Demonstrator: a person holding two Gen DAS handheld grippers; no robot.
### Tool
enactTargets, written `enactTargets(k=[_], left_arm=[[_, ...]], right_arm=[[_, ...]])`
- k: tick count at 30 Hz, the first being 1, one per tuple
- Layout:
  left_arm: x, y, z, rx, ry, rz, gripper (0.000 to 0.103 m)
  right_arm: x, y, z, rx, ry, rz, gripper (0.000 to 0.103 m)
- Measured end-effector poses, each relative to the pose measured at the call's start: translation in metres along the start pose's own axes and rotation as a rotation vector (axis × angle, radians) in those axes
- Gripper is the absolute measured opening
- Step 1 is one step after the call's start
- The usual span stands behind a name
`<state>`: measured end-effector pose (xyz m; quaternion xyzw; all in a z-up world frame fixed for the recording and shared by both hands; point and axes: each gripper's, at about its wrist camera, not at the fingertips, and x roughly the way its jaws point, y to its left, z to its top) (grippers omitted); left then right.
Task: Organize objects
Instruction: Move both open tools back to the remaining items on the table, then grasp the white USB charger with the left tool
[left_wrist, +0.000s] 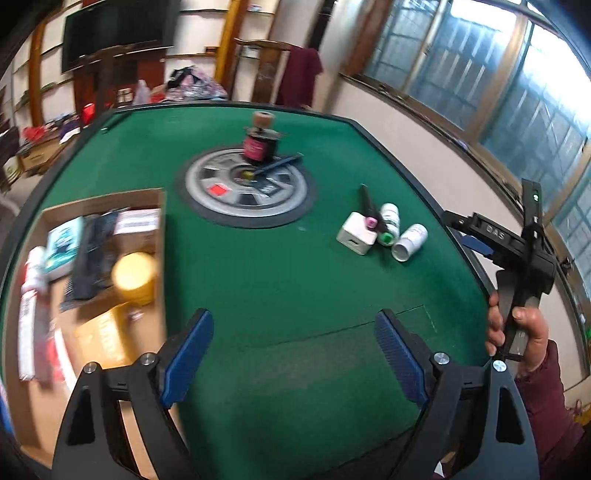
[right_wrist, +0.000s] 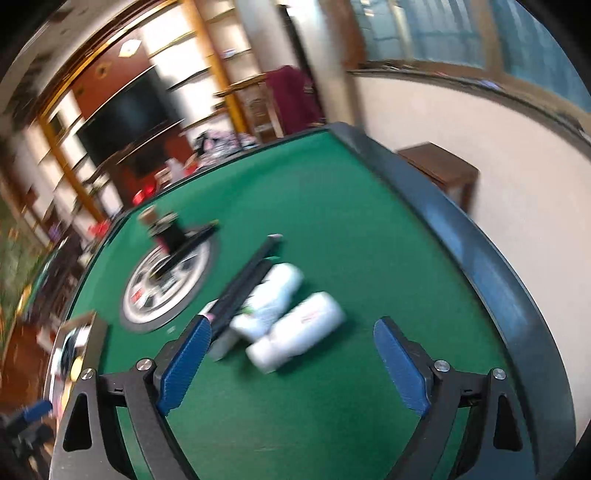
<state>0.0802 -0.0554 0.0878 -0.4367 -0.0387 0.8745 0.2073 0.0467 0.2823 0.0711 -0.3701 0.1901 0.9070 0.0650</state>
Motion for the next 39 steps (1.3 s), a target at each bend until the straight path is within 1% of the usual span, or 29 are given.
enactTargets(k=[2,5,9,12,13,14,17,20,21,24,26,28,34,36,37,38,39], left_arm=[[0.012,-0.011,0.006,0.020,0.004,-0.001,0.088],[0.029,-0.025,0.015,0.052,-0.002,-0.007,0.088],[0.052,-0.031,0.030,0.074,0.016,0.042,0.088],[0.065,-0.030,0.040,0.083,0.025,0.034,0.088],[0.071,-0.032,0.043,0.098,0.024,0.030,0.088],[0.075,-0.036,0.045,0.117,0.021,0.028,0.088],[0.094,-0.048,0.050,0.198,0.016,0.023,0.088],[0.116,-0.061,0.052,0.282,0.021,0.026,0.088],[0.123,-0.065,0.052,0.300,0.028,0.017,0.088],[0.136,-0.078,0.051,0.358,0.046,-0.021,0.088],[0.144,-0.088,0.050,0.412,0.045,-0.028,0.088],[0.154,-0.095,0.052,0.441,0.053,-0.027,0.088],[0.181,-0.101,0.063,0.432,0.073,-0.028,0.088],[0.190,-0.099,0.066,0.400,0.087,-0.032,0.081],[0.193,-0.097,0.067,0.383,0.102,-0.031,0.063],[0.196,-0.096,0.068,0.367,0.110,-0.021,0.051],[0.194,-0.095,0.068,0.363,0.098,-0.011,0.047]], right_arm=[[0.010,-0.015,0.004,0.045,0.006,-0.004,0.093],[0.025,-0.027,0.012,0.078,0.002,-0.019,0.093],[0.042,-0.031,0.022,0.072,-0.012,-0.037,0.093],[0.051,-0.036,0.022,0.078,-0.021,-0.025,0.093],[0.053,-0.039,0.022,0.086,-0.018,-0.024,0.093],[0.056,-0.045,0.021,0.106,0.003,-0.017,0.093],[0.056,-0.056,0.022,0.162,0.014,0.025,0.093],[0.058,-0.060,0.020,0.190,0.035,0.060,0.093],[0.059,-0.060,0.019,0.194,0.042,0.067,0.093],[0.060,-0.061,0.019,0.201,0.051,0.072,0.093],[0.059,-0.062,0.018,0.206,0.049,0.072,0.093],[0.060,-0.063,0.017,0.211,0.055,0.070,0.093],[0.062,-0.064,0.018,0.218,0.060,0.071,0.093],[0.063,-0.062,0.019,0.213,0.059,0.065,0.093],[0.064,-0.062,0.019,0.210,0.062,0.063,0.093],[0.064,-0.063,0.019,0.208,0.065,0.062,0.093],[0.065,-0.062,0.018,0.206,0.068,0.061,0.093]])
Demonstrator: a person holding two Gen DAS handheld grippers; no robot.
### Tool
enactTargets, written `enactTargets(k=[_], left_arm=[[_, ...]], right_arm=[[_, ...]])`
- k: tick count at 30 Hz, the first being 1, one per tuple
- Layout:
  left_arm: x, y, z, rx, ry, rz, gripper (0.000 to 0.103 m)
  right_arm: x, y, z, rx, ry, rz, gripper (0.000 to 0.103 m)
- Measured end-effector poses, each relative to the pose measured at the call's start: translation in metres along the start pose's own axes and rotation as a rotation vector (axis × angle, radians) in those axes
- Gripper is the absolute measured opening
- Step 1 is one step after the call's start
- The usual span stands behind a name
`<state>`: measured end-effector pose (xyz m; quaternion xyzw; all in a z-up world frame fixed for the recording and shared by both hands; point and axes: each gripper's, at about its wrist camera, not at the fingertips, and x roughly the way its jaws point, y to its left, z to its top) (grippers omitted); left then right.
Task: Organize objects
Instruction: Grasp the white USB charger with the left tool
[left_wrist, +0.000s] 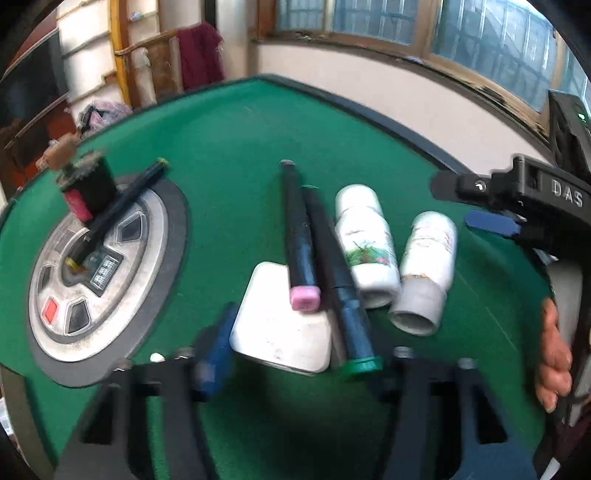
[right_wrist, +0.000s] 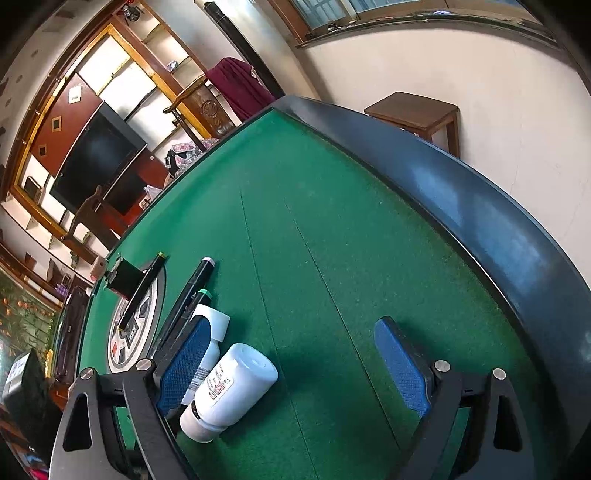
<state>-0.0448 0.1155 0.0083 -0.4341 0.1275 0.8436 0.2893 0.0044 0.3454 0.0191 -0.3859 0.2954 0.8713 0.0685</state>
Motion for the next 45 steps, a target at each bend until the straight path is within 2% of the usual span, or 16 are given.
enactTargets(k=[1,10,20,27,29,33,39,45], left_arm=[[-0.001,0.001,-0.001,-0.006,0.003,-0.007,0.044],[-0.034,0.011,-0.024,-0.087,0.000,0.008,0.043],[-0.100,0.020,-0.077,-0.218,-0.082,-0.009,0.044],[-0.115,0.028,-0.105,-0.277,-0.104,-0.027,0.044],[-0.114,0.030,-0.109,-0.280,-0.094,-0.031,0.044],[-0.110,0.033,-0.116,-0.301,-0.076,-0.034,0.044],[-0.114,0.041,-0.127,-0.334,-0.084,-0.049,0.044],[-0.108,0.040,-0.126,-0.339,-0.067,-0.059,0.044]], right_arm=[[0.001,0.000,0.000,-0.004,0.001,-0.004,0.093],[0.004,0.005,0.001,-0.054,-0.009,-0.054,0.093],[0.003,0.004,0.001,-0.062,-0.020,-0.071,0.093],[-0.016,0.007,-0.007,-0.069,-0.053,-0.067,0.093],[-0.024,0.013,-0.019,-0.086,-0.034,-0.048,0.093],[-0.019,0.027,-0.038,-0.122,0.062,-0.055,0.093],[-0.011,0.046,-0.043,-0.155,0.078,-0.080,0.084],[-0.004,0.069,-0.040,-0.195,0.075,-0.128,0.068]])
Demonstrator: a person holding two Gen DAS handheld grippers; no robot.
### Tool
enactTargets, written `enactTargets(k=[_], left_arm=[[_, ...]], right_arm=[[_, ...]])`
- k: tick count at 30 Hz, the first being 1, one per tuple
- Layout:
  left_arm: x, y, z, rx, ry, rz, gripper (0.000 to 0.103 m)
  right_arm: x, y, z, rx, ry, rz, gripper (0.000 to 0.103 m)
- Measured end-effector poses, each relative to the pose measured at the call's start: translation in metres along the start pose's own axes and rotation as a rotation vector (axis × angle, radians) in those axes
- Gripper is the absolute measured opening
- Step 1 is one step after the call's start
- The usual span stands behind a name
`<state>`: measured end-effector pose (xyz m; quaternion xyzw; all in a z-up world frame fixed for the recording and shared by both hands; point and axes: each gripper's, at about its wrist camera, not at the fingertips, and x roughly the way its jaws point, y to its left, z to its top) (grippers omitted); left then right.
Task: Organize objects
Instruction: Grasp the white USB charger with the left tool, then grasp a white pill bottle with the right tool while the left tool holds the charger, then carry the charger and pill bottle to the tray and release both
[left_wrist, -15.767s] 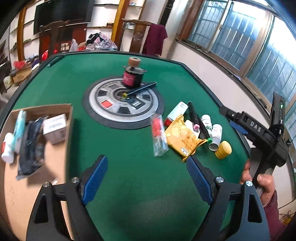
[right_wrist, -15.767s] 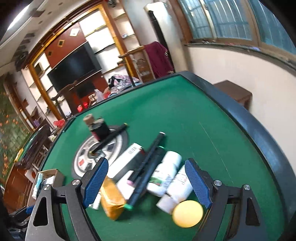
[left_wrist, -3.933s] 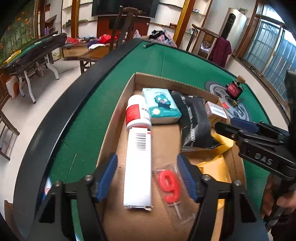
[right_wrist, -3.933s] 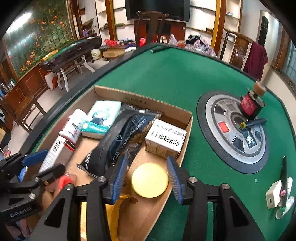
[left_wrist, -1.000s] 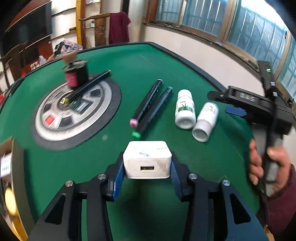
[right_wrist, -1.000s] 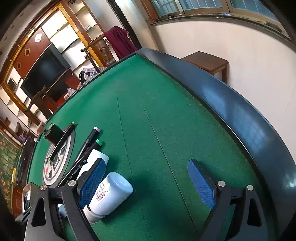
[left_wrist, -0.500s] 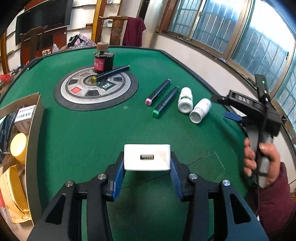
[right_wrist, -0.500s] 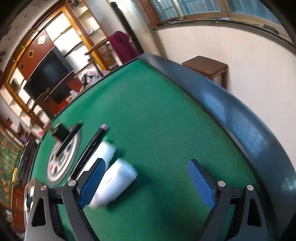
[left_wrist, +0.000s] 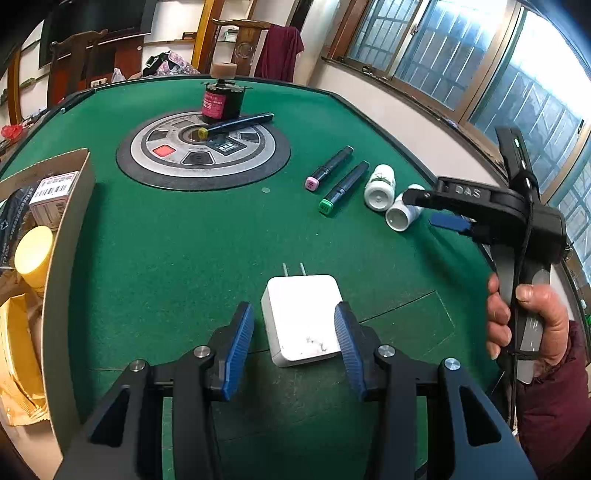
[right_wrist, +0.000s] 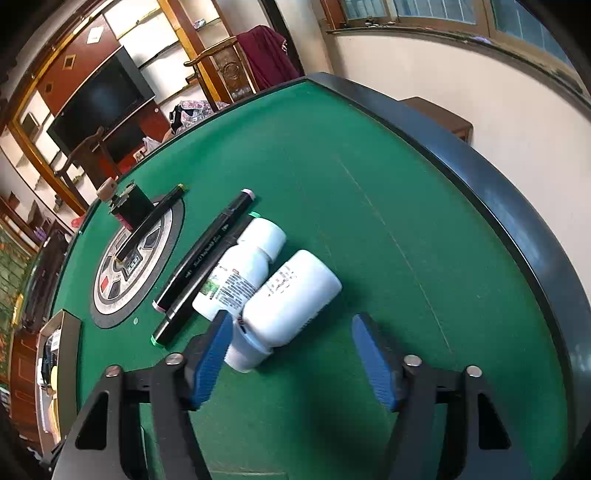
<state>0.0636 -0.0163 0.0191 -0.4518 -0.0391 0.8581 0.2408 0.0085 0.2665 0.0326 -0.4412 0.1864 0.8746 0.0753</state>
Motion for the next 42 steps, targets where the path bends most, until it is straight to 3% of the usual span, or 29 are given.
enactTargets(k=[6,11,14,17,18,19,20,21,28,36,42], left_arm=[[0.007,-0.009,0.005,0.009,0.019,0.011,0.047],[0.019,-0.016,0.006,0.016,0.059,0.012,0.058],[0.022,-0.027,0.004,0.082,0.067,0.049,0.066],[0.023,-0.026,0.004,0.076,0.063,0.034,0.067],[0.023,-0.026,0.005,0.073,0.062,0.041,0.066],[0.023,-0.026,0.004,0.074,0.059,0.046,0.055],[0.022,-0.026,0.004,0.077,0.055,0.044,0.026],[0.023,-0.026,0.004,0.075,0.059,0.037,0.022],[0.002,-0.020,0.004,0.031,-0.025,0.007,0.022],[-0.014,-0.015,-0.001,-0.004,-0.052,-0.024,0.022],[-0.046,-0.005,-0.006,-0.032,-0.116,-0.037,0.022]], right_arm=[[0.017,0.020,-0.001,-0.048,0.050,-0.027,0.057],[0.020,0.025,-0.003,-0.080,0.026,-0.058,0.042],[0.018,0.023,-0.003,-0.083,0.030,-0.049,0.040],[0.017,0.023,-0.006,-0.092,0.029,-0.046,0.038],[0.016,0.024,-0.007,-0.099,0.027,-0.049,0.038],[0.016,0.025,-0.008,-0.107,0.024,-0.051,0.037],[0.015,0.025,-0.009,-0.114,0.020,-0.052,0.036],[0.014,0.025,-0.010,-0.115,0.019,-0.050,0.036],[0.005,0.014,-0.016,-0.099,0.024,0.022,0.035],[-0.008,-0.003,-0.023,-0.016,0.066,0.164,0.035],[-0.026,0.010,-0.030,-0.025,0.072,0.246,0.035]])
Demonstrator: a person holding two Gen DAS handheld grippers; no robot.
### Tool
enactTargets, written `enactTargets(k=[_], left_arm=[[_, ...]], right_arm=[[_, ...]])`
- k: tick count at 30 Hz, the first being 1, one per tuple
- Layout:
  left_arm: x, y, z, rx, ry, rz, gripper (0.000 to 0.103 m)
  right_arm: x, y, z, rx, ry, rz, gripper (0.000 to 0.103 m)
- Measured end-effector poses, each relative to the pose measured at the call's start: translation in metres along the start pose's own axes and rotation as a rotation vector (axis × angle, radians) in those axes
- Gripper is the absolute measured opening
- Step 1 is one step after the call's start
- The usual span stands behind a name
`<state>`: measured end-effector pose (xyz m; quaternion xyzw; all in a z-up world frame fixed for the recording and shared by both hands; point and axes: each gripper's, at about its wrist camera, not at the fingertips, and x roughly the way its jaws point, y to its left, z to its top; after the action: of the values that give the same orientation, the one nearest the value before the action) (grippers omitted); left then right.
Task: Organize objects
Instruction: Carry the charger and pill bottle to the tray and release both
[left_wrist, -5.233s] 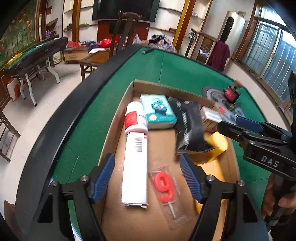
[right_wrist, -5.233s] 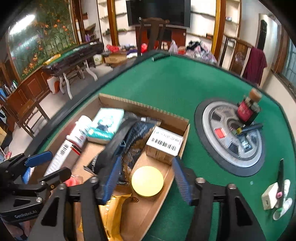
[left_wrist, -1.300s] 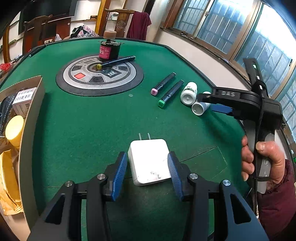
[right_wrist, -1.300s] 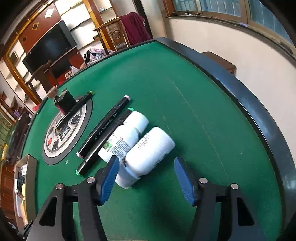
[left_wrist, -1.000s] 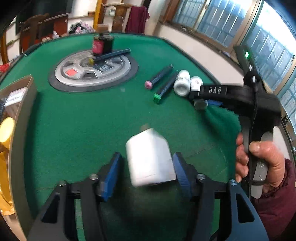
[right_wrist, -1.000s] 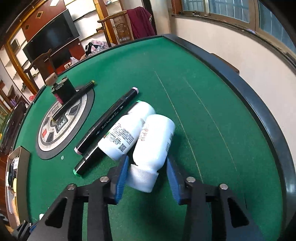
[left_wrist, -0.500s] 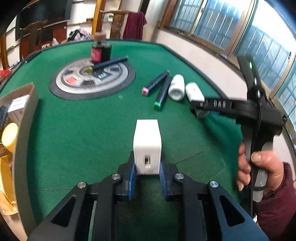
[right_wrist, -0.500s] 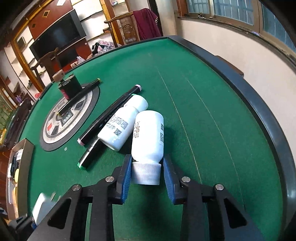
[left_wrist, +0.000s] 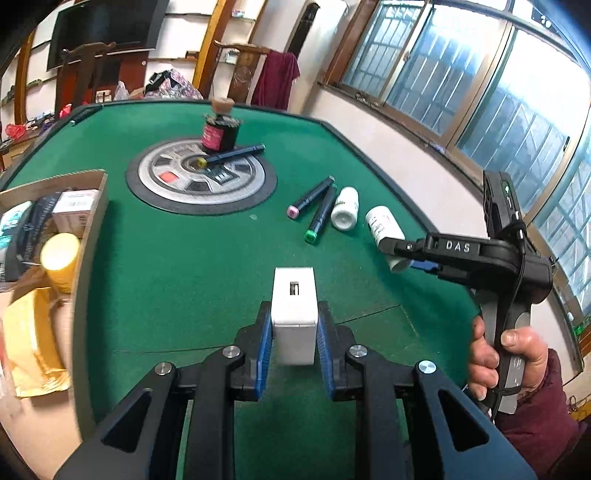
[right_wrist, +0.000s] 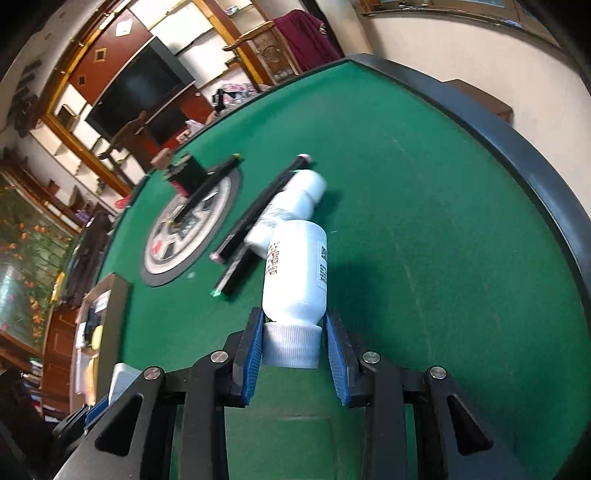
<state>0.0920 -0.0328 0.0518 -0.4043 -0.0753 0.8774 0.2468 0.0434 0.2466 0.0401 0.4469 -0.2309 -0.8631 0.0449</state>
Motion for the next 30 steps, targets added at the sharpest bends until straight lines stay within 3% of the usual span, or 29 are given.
enactTargets(k=[8,13,22,30], left_arm=[[-0.039,0.019,0.000,-0.051,-0.069,0.004,0.022],[-0.075,0.044,-0.004,-0.100,-0.118,0.044,0.022],[-0.136,0.111,-0.023,-0.201,-0.173,0.203,0.022],[-0.151,0.168,-0.033,-0.269,-0.146,0.290,0.022]], right_arm=[[-0.003,0.051,-0.012,-0.096,0.017,0.059,0.035],[-0.001,0.098,-0.023,-0.190,0.042,0.114,0.035],[0.024,0.192,-0.047,-0.339,0.122,0.235,0.035],[0.062,0.270,-0.080,-0.462,0.215,0.301,0.036]])
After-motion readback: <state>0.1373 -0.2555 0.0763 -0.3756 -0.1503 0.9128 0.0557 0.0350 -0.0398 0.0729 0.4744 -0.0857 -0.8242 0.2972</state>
